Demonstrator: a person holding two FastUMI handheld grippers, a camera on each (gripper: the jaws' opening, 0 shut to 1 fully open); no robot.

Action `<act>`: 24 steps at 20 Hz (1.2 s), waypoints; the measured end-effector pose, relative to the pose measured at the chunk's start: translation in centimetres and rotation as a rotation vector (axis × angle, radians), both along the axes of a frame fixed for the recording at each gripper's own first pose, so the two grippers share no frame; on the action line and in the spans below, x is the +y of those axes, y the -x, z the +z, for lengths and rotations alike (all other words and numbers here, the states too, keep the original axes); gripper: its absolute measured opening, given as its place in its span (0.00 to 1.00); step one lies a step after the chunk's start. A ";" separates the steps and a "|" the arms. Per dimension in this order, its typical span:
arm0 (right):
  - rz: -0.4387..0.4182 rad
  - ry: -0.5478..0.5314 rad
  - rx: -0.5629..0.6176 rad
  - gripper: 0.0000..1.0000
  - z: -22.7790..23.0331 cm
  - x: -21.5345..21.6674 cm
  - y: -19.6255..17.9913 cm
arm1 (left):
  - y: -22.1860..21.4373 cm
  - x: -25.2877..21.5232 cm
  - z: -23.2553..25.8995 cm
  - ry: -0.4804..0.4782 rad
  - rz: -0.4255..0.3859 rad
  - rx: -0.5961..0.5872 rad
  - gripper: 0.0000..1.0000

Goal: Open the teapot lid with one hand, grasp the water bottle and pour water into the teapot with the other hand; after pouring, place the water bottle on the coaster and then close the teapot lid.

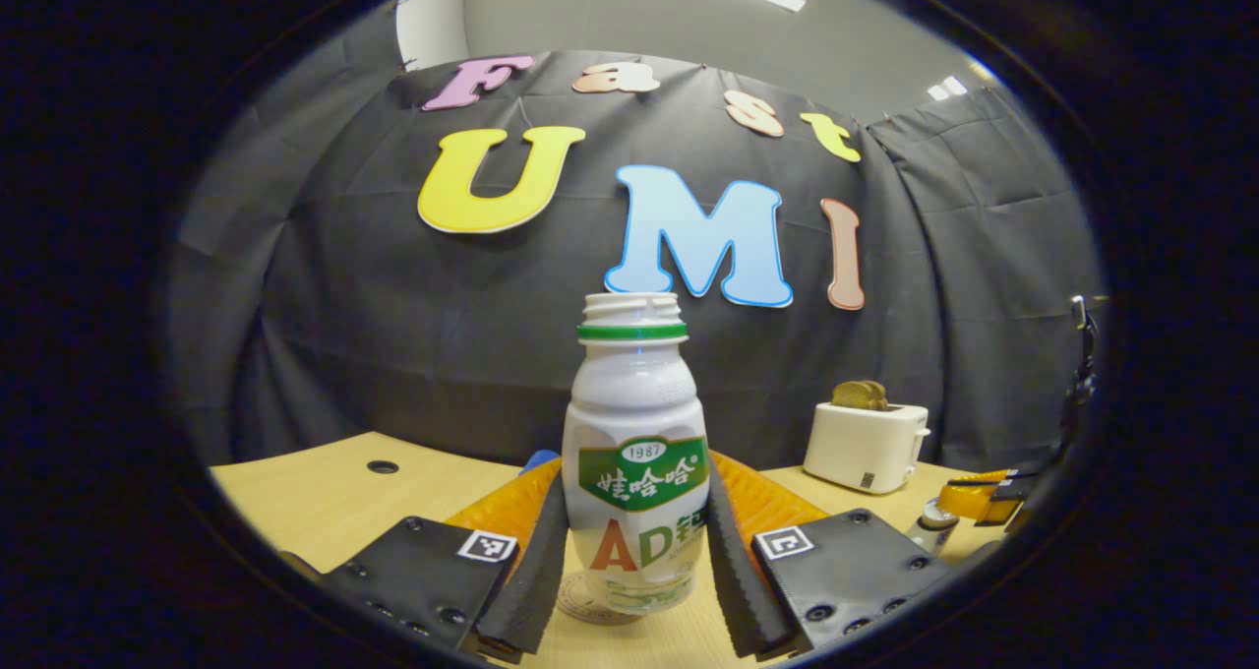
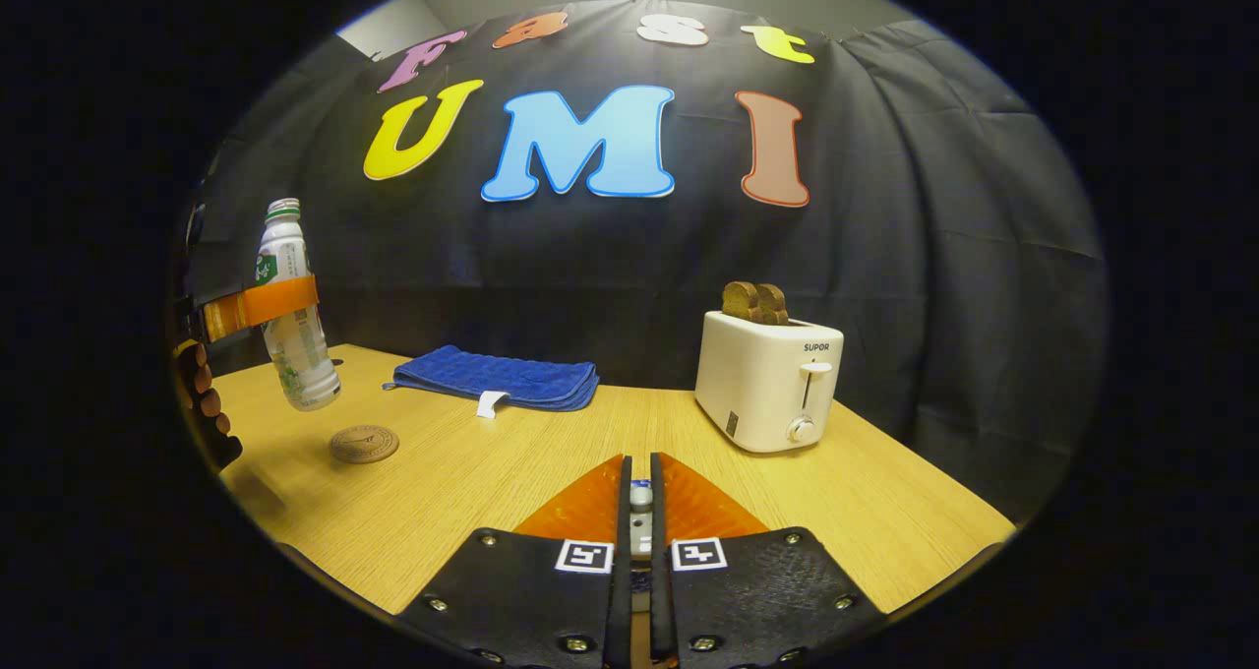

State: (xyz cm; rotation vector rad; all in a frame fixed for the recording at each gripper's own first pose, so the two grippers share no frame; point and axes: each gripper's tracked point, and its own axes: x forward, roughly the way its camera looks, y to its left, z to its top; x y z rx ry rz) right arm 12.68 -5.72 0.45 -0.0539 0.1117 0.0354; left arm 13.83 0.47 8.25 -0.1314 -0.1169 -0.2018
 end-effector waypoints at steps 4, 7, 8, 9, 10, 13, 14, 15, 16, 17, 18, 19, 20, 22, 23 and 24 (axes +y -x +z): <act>0.001 0.000 0.003 0.07 -0.3 0.2 0.1 | -0.2 0.2 -0.3 -0.011 0.004 0.012 0.78; 0.007 -0.017 0.015 0.07 -0.7 0.3 0.3 | -0.4 0.4 -0.7 -0.003 0.008 0.023 0.78; 0.005 -0.018 0.017 0.07 -1.0 0.2 0.2 | -0.5 0.5 -0.7 -0.004 0.011 0.025 0.78; -0.001 -0.019 0.024 0.07 -1.2 0.1 0.2 | -0.5 0.5 -0.9 -0.007 0.013 0.028 0.78; 0.000 -0.022 0.028 0.07 -1.5 0.1 0.3 | -0.7 0.6 -1.1 -0.009 0.013 0.032 0.78; 0.004 -0.023 -0.002 0.17 -0.6 0.1 1.1 | -1.0 -0.2 -2.3 -0.002 -0.017 0.063 0.78; 0.017 -0.024 -0.026 0.40 0.0 0.5 1.5 | -1.2 -0.3 -2.7 0.001 -0.024 0.074 0.78; 0.026 -0.011 -0.052 0.54 0.6 0.9 2.1 | -1.4 -0.5 -3.2 -0.002 -0.030 0.084 0.78; 0.033 0.010 -0.082 0.75 1.2 1.3 2.7 | -1.7 -0.6 -3.7 -0.012 -0.029 0.092 0.78; 0.038 0.034 -0.111 0.83 1.8 1.7 3.1 | -1.9 -0.5 -4.1 -0.029 -0.026 0.099 0.77; 0.043 0.056 -0.139 0.90 2.4 2.1 3.5 | -2.2 -0.4 -4.5 -0.048 -0.023 0.104 0.78; 0.052 0.072 -0.162 0.90 2.9 2.5 3.8 | -2.6 -0.2 -4.8 -0.068 -0.012 0.107 0.78; 0.064 0.085 -0.175 0.90 3.1 3.0 4.0 | -3.2 0.0 -5.0 -0.078 -0.007 0.104 0.69; 0.087 0.102 -0.176 0.90 2.9 3.7 4.2 | -4.0 0.0 -5.4 -0.083 -0.009 0.095 0.69; 0.097 0.104 -0.172 0.90 2.9 4.0 4.2 | -4.6 -0.2 -5.5 -0.081 -0.013 0.092 0.73; 0.103 0.104 -0.170 0.90 2.8 4.1 4.2 | -4.9 -0.3 -5.6 -0.085 -0.013 0.092 0.78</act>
